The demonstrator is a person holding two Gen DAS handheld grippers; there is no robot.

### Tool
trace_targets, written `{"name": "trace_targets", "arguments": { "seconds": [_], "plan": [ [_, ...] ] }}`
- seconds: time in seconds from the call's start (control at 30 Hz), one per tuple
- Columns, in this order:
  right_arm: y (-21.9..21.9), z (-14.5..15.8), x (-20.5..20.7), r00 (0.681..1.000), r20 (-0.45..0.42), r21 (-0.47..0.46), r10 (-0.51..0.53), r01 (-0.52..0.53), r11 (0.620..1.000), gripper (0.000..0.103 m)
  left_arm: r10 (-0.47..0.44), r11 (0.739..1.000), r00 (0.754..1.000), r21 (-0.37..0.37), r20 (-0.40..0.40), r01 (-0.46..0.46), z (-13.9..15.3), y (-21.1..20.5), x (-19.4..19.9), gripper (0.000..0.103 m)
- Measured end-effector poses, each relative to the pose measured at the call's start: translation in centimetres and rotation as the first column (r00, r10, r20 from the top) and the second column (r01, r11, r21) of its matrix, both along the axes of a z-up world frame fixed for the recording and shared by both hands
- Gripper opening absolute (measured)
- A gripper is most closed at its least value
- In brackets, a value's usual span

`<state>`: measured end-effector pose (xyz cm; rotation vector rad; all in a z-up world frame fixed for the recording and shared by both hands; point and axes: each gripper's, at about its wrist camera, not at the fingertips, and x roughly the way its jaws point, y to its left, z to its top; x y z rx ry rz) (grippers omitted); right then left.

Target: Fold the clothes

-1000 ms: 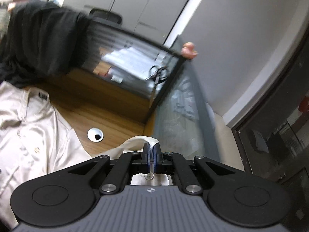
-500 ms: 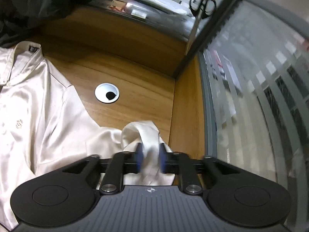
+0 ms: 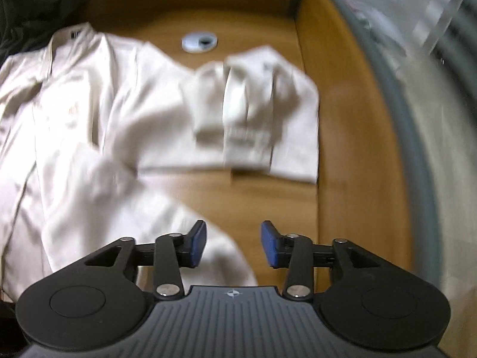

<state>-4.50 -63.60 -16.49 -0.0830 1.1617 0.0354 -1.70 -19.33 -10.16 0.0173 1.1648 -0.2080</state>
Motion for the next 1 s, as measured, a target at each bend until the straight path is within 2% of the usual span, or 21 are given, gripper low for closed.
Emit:
{"name": "trace_targets", "arguments": {
  "seconds": [0.13, 0.33, 0.37, 0.4, 0.43, 0.5, 0.63, 0.77, 1.0],
  "plan": [
    [0.3, -1.8, -1.6, 1.000, -0.003, -0.005, -0.007, 0.007, 1.000, 0.068, 0.034, 0.999, 0.999, 0.005, -0.003, -0.034, 0.3, 0.7, -0.5, 0.068],
    [-0.3, -3.0, -2.1, 1.000, 0.000, 0.041, -0.030, 0.030, 0.999, 0.067, 0.059, 0.998, 0.998, 0.027, 0.006, -0.059, 1.1, 1.8, -1.6, 0.068],
    [-0.3, -3.1, -2.1, 0.999, 0.006, 0.053, -0.031, 0.031, 0.998, 0.065, 0.062, 0.998, 0.998, 0.031, 0.008, -0.062, 1.2, 2.1, -1.8, 0.068],
    [-0.3, -3.0, -2.1, 0.999, 0.012, 0.065, -0.031, 0.030, 0.997, 0.056, 0.062, 0.997, 0.998, 0.035, 0.010, -0.062, 1.4, 2.3, -2.0, 0.068],
    [-0.3, -2.9, -2.2, 1.000, 0.019, 0.067, -0.025, 0.024, 0.997, 0.032, 0.063, 0.997, 0.998, 0.040, 0.013, -0.064, 1.5, 2.5, -2.1, 0.068],
    [-0.1, -2.5, -2.3, 1.000, 0.014, 0.085, -0.012, 0.010, 0.996, 0.004, 0.064, 0.997, 0.998, 0.044, 0.013, -0.065, 1.5, 3.0, -2.1, 0.068],
    [0.9, -0.7, -3.3, 0.999, 0.051, 0.091, -0.021, 0.016, 0.996, 0.003, 0.059, 0.998, 0.998, 0.029, 0.008, -0.060, 1.6, 4.0, -1.6, 0.068],
    [2.7, 3.4, -5.3, 0.993, 0.115, 0.124, -0.039, 0.025, 0.992, 0.003, 0.017, 1.000, 1.000, 0.014, 0.018, -0.018, 2.0, 4.7, -0.7, 0.068],
    [10.4, 10.3, -10.2, 0.983, 0.178, 0.194, -0.034, -0.002, 0.981, 0.003, -0.102, 0.994, 0.994, -0.027, 0.032, 0.103, 1.9, 6.7, 1.9, 0.068]
  ]
}}
